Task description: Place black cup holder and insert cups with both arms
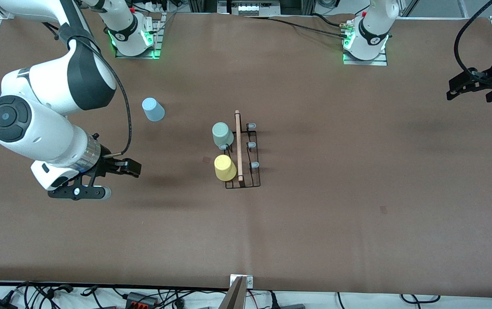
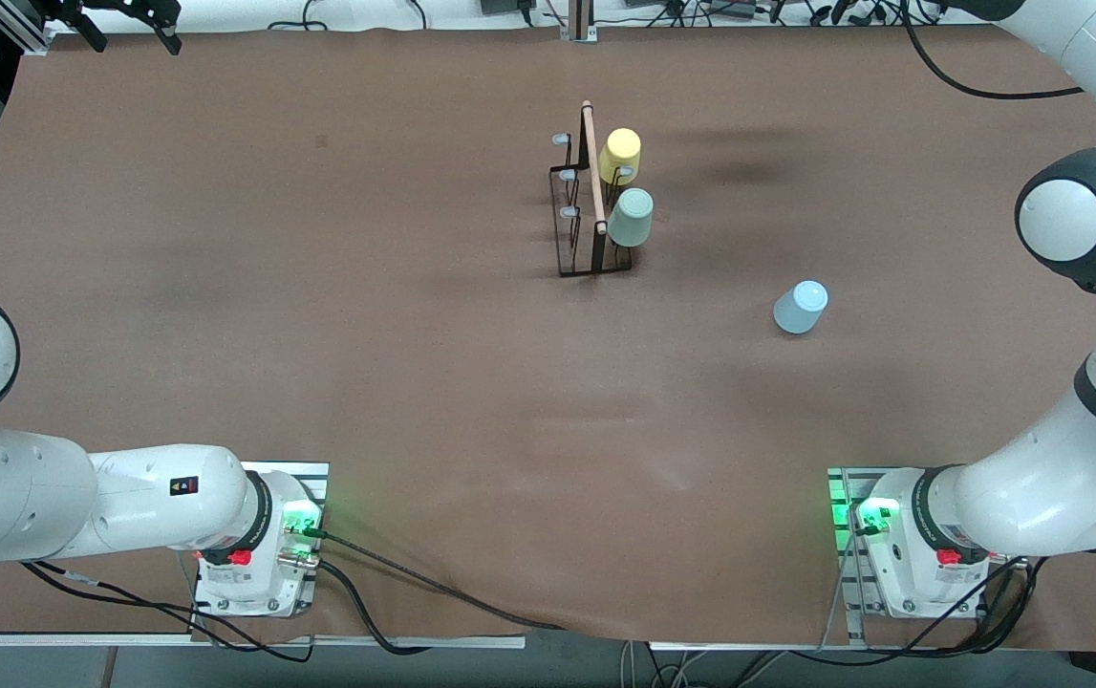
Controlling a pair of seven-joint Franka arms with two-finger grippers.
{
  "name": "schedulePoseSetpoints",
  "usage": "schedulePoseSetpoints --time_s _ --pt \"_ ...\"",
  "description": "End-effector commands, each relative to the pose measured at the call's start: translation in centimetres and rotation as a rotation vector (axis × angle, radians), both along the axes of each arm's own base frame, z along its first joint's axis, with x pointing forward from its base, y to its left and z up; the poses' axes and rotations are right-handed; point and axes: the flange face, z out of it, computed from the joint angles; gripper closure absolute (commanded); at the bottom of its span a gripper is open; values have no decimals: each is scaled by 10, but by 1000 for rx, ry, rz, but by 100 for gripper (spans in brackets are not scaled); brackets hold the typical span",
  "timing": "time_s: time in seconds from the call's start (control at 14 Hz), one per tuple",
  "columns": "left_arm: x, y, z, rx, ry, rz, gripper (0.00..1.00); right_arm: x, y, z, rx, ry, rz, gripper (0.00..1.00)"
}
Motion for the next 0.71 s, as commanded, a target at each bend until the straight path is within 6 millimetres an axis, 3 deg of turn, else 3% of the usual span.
schedulePoseSetpoints --time_s 0.0,0.21,0.36,0.5,0.64 --pt "-4 2 5 -27 0 -13 0 1 -23 4 -12 1 -8 0" --pt "-4 2 6 -27 -1 -13 0 8 -68 12 -13 -6 -73 0" --pt "-4 2 6 -27 -1 -13 0 10 -112 20 -13 -10 -121 0" --pt "-4 2 6 -27 -1 -13 0 1 -135 29 -36 -2 -47 0" --pt "-4 2 6 -27 -1 -13 0 -14 -172 46 -64 -23 -45 0"
